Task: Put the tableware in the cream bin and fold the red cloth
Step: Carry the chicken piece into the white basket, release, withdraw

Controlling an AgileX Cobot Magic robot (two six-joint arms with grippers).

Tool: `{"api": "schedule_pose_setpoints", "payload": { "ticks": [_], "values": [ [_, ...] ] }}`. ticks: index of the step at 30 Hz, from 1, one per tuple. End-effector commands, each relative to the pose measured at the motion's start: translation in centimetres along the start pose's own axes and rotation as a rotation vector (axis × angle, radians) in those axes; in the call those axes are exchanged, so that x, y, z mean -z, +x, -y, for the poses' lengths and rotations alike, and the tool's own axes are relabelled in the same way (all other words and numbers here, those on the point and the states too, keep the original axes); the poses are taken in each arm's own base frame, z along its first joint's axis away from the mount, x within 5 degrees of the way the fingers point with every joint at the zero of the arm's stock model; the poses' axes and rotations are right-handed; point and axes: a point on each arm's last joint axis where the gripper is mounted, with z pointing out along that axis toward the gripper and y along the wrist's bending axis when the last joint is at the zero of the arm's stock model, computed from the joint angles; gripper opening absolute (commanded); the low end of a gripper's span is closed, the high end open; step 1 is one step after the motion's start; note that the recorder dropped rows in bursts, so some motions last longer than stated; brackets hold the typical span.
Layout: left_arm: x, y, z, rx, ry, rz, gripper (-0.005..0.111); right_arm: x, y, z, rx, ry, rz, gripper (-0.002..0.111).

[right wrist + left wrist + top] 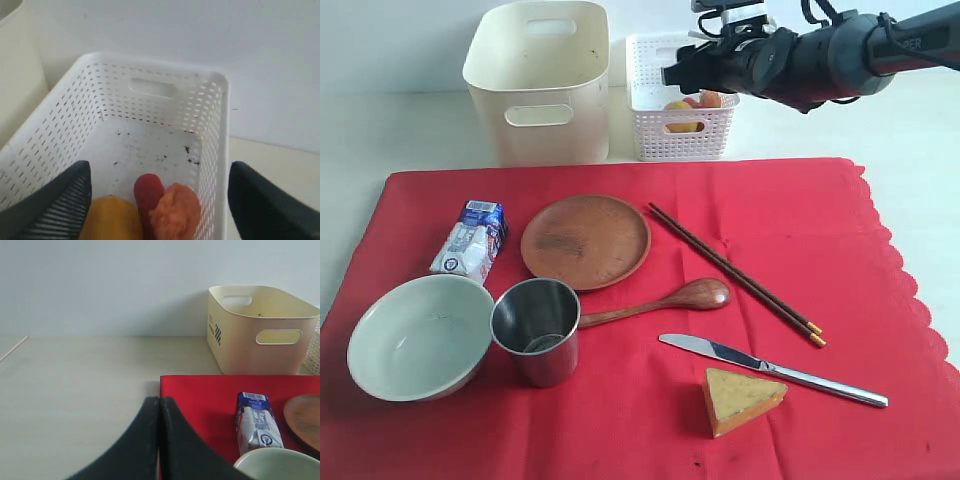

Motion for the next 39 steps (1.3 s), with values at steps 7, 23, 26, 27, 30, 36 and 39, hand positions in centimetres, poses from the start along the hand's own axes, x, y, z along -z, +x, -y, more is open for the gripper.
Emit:
{"api": "schedule_pose_setpoints", "payload": {
  "ticks": [7, 23, 26, 27, 30, 36, 39],
  "values": [
    [0.1, -0.1, 0.0, 0.001, 0.004, 0.012, 0.001, 2.7, -3.2, -0.6, 0.056, -0.098, -0.058, 0.070],
    [0.1, -0.1, 0.0, 0.001, 0.004, 0.012, 0.001, 10.9, -7.7, -1.3, 0.254, -0.274, -0.313, 0.059],
    [0.1, -0.1, 0.0, 0.001, 0.004, 0.012, 0.001, 12.7, -8.1, -1.0, 0.275, -0.275, -0.400, 0.059],
    [0.1, -0.1, 0.0, 0.001, 0.004, 0.012, 0.001, 13.4, -8.3, -0.9, 0.279, -0.275, -0.426, 0.059],
    [0.1, -0.1, 0.0, 0.001, 0.004, 0.012, 0.001, 15.6, -8.9, -0.8, 0.284, -0.292, -0.483, 0.054],
    [0.1, -0.1, 0.0, 0.001, 0.004, 0.012, 0.001, 20.2, -9.8, -1.1, 0.227, -0.350, -0.507, 0.022],
    [0.1, -0.1, 0.0, 0.001, 0.004, 0.012, 0.001, 22.4, -9.5, -1.1, 0.202, -0.368, -0.500, 0.009]
  ]
}}
